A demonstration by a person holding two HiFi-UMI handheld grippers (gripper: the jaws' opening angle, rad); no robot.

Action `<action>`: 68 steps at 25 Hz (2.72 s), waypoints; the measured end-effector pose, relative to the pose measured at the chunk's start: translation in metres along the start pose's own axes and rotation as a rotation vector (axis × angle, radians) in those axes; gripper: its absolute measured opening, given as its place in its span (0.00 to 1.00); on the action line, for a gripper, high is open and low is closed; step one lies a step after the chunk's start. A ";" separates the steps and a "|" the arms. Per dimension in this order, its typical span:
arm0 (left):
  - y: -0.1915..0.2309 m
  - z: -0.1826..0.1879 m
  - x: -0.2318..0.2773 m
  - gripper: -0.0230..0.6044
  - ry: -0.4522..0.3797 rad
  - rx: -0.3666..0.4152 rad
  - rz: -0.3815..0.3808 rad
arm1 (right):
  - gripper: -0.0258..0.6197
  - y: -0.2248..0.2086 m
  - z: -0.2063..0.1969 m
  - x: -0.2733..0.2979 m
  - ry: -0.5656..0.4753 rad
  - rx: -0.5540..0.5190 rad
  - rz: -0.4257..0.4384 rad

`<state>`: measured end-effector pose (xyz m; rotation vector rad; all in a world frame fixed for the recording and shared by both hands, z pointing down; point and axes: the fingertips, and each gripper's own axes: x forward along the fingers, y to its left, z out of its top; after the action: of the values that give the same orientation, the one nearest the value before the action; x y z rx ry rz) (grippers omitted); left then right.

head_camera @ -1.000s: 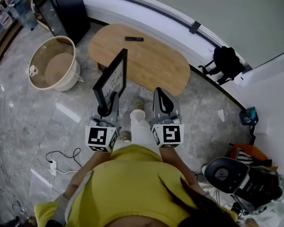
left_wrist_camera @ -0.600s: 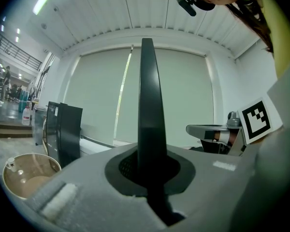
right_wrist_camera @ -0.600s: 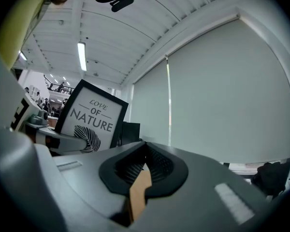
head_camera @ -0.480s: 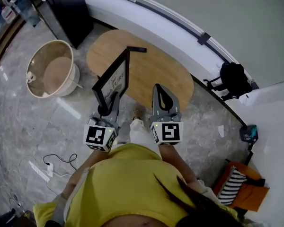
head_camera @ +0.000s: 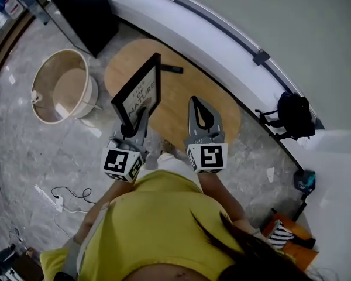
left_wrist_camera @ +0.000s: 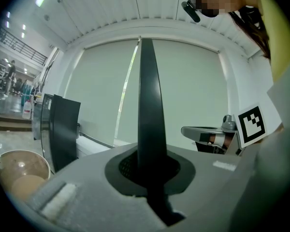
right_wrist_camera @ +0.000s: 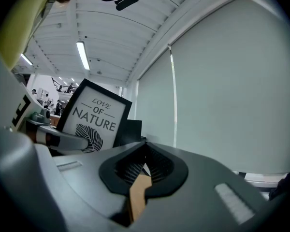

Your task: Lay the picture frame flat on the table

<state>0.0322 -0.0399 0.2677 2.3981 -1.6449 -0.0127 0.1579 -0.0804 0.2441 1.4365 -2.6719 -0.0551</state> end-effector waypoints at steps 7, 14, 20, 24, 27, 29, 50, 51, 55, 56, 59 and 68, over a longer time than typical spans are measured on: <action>0.021 -0.001 0.032 0.05 -0.006 -0.025 0.045 | 0.04 -0.008 -0.013 0.041 0.019 -0.014 0.080; 0.039 -0.004 0.036 0.05 0.011 -0.068 0.050 | 0.04 0.007 -0.017 0.064 0.031 -0.003 0.135; 0.055 0.001 0.040 0.05 0.033 -0.090 -0.006 | 0.04 0.022 -0.009 0.085 0.032 -0.011 0.151; 0.070 0.004 0.049 0.05 0.050 -0.122 -0.039 | 0.04 0.029 -0.010 0.101 0.055 0.002 0.168; 0.085 -0.004 0.057 0.05 0.067 -0.145 -0.070 | 0.04 0.034 -0.022 0.117 0.098 0.028 0.177; 0.092 -0.013 0.064 0.05 0.085 -0.170 -0.098 | 0.04 0.035 -0.031 0.126 0.119 0.030 0.181; 0.154 -0.143 0.138 0.05 0.173 -0.327 -0.353 | 0.15 0.036 -0.183 0.207 0.261 0.145 0.240; 0.157 -0.151 0.140 0.05 0.178 -0.333 -0.362 | 0.17 0.038 -0.190 0.211 0.261 0.159 0.260; 0.167 -0.181 0.146 0.05 0.203 -0.328 -0.404 | 0.22 0.053 -0.219 0.222 0.258 0.200 0.360; 0.170 -0.188 0.146 0.05 0.205 -0.326 -0.416 | 0.23 0.057 -0.227 0.224 0.262 0.209 0.379; 0.175 -0.206 0.147 0.05 0.207 -0.328 -0.462 | 0.28 0.066 -0.252 0.228 0.284 0.235 0.424; 0.192 -0.255 0.148 0.05 0.221 -0.390 -0.632 | 0.23 0.089 -0.308 0.233 0.343 0.431 0.616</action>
<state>-0.0541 -0.1940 0.5716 2.3878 -0.6671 -0.1535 -0.0091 -0.2192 0.5757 0.5439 -2.7803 0.7742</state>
